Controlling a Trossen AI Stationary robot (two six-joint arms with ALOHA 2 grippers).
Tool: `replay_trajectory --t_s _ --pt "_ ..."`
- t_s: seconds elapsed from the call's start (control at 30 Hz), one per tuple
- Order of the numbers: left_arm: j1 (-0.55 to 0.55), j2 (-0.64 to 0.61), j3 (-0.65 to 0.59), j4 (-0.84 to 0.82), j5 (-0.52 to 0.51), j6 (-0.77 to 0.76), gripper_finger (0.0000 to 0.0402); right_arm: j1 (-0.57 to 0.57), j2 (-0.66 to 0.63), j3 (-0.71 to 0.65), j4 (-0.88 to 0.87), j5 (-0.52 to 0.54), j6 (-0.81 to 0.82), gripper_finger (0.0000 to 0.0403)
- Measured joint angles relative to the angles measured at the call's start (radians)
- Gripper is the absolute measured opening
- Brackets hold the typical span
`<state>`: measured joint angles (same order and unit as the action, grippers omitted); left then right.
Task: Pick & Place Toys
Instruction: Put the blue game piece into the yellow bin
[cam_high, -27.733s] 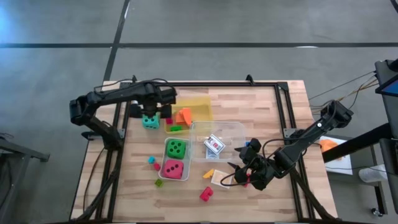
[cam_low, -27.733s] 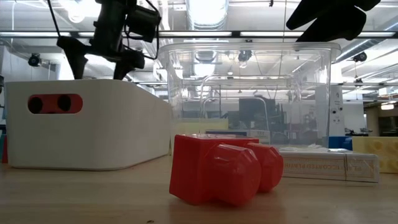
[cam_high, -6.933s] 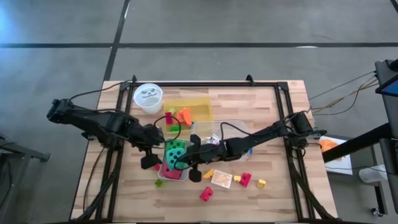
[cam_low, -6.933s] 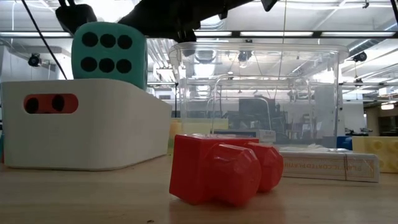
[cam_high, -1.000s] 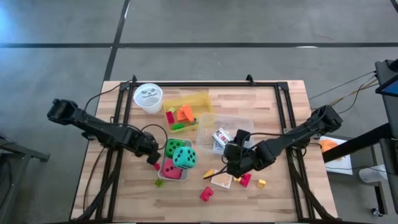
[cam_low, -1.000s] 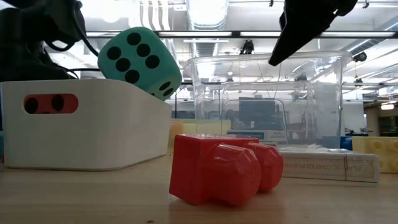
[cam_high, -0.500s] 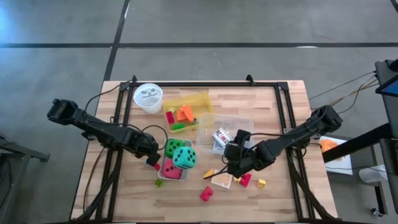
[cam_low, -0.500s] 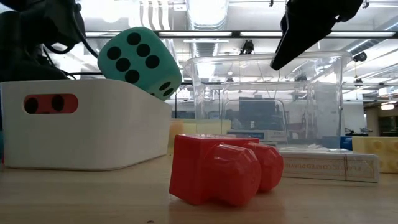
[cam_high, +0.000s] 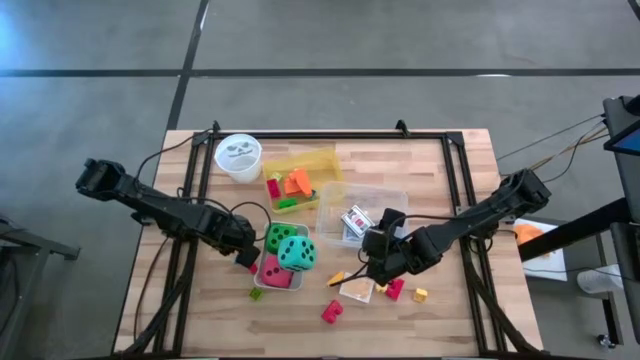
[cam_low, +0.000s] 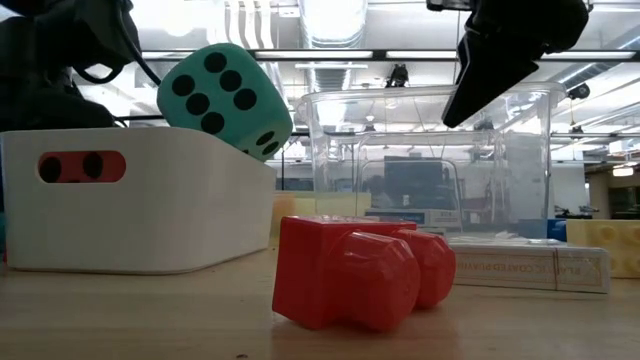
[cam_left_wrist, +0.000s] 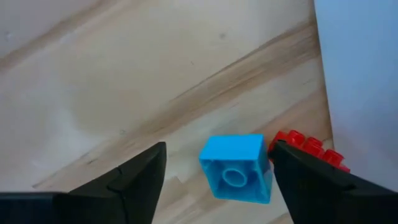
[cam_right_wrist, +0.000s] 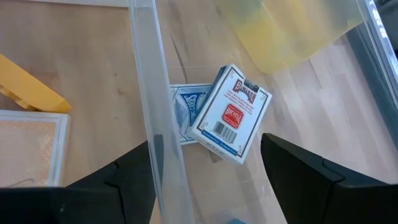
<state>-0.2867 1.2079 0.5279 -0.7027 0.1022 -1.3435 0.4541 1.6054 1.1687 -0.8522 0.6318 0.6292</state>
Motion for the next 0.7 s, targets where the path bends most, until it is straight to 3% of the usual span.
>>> replay_trajectory --t_s 0.57,0.7 --pt "0.0 -0.002 -0.067 0.096 0.064 -0.091 0.026 0.0 0.0 0.0 0.003 0.0 0.0 0.0263" --pt "0.0 -0.001 -0.068 0.091 0.064 -0.073 0.0236 0.0 0.0 0.0 0.004 0.0 0.0 0.0263"
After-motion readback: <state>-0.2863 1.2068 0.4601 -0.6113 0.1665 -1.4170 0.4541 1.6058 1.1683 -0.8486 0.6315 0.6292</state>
